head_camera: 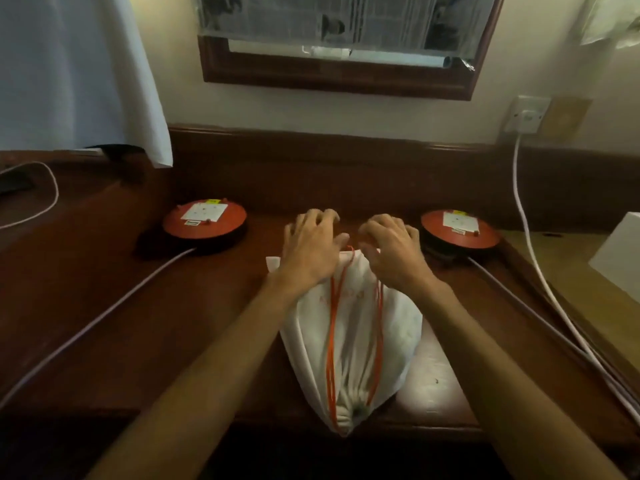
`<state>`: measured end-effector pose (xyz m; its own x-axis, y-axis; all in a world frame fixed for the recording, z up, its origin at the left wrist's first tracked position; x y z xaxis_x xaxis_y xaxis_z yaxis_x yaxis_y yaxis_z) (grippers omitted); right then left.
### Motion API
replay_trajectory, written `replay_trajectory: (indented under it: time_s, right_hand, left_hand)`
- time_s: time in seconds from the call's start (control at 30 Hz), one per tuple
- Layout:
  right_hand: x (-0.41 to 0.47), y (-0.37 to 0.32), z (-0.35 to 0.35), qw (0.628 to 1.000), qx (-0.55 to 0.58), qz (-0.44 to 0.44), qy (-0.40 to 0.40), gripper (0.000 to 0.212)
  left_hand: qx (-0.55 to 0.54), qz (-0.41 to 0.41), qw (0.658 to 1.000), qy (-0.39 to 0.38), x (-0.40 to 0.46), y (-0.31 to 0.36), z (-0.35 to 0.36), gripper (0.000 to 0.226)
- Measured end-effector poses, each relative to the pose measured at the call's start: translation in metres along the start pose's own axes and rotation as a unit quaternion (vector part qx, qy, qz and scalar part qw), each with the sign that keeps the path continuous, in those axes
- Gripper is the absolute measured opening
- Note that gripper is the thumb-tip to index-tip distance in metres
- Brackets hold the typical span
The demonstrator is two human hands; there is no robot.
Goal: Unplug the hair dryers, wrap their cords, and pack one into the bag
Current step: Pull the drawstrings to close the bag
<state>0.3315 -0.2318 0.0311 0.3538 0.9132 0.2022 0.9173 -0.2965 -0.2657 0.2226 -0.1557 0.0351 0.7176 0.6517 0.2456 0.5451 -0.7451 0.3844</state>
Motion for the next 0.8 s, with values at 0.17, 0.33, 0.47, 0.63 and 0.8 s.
replay_trajectory:
  time_s: [0.17,0.33,0.47,0.63,0.8]
  right_hand:
    - [-0.036,0.017,0.069,0.993,0.012,0.067,-0.097,0.057]
    - [-0.035,0.029,0.096,0.995,-0.032,0.057,-0.076,0.069]
    - [-0.024,0.032,0.098,0.994,0.032,0.064,-0.083,0.06]
    - [-0.051,0.034,0.049,0.952,0.3,0.045,0.035,0.062]
    - [-0.093,0.028,0.089,0.971,0.221,0.065,-0.067,0.072]
  left_hand:
    - [-0.011,-0.036,0.996,-0.077,-0.043,-0.005,0.065,0.061]
    - [0.117,-0.038,0.989,-0.08,-0.039,-0.013,0.085,0.068]
    - [0.05,-0.029,0.998,-0.04,-0.03,-0.017,0.075,0.061]
    - [-0.26,-0.022,0.954,0.147,-0.055,-0.039,0.01,0.043]
    - [-0.124,-0.03,0.991,-0.035,-0.099,-0.036,0.068,0.067]
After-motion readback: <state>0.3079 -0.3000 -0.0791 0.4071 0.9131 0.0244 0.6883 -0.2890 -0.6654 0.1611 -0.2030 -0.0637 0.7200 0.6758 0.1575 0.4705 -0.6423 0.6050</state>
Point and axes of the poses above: each hand's wrist, its own x-axis towards the middle knuckle, its own z-axis out of the palm, y = z × x, the point moved 10 cm from there along x, towards the middle knuckle, and after that the axes turned 9 degrees about -y, right-handed, at the moved point
